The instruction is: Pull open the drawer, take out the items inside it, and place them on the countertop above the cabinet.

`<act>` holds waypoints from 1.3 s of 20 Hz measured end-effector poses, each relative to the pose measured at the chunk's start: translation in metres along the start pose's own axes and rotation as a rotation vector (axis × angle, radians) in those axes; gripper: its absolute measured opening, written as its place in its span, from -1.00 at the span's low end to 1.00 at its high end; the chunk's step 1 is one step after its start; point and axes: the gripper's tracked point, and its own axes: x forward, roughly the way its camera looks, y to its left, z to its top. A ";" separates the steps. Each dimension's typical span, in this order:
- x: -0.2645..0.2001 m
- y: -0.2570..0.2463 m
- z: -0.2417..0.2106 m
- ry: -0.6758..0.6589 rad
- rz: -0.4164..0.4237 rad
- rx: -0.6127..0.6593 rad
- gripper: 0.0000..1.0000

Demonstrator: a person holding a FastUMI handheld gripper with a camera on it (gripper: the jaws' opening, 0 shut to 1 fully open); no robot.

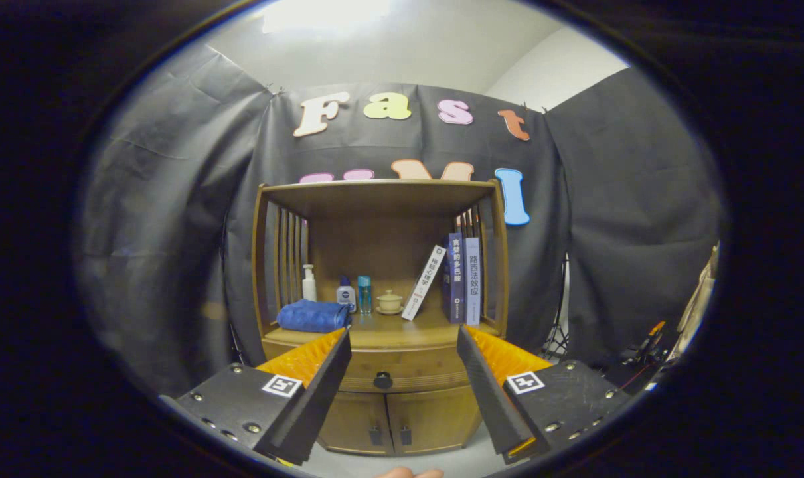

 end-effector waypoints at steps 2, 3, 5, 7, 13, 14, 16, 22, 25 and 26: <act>0.011 0.001 -0.009 0.015 -0.007 0.003 0.92; 0.019 0.003 -0.016 0.029 -0.003 0.006 0.92; 0.033 0.012 -0.030 0.055 0.017 0.016 0.92; 0.047 0.021 -0.043 0.072 0.034 0.030 0.92; 0.095 0.041 -0.098 0.163 0.059 0.078 0.92; 0.102 0.045 -0.109 0.180 0.061 0.079 0.93; 0.119 0.055 -0.133 0.217 0.080 0.088 0.93; 0.169 0.060 -0.214 0.368 0.039 0.106 0.77; 0.193 0.050 -0.242 0.418 0.001 0.119 0.62; 0.197 0.048 -0.250 0.445 0.001 0.125 0.62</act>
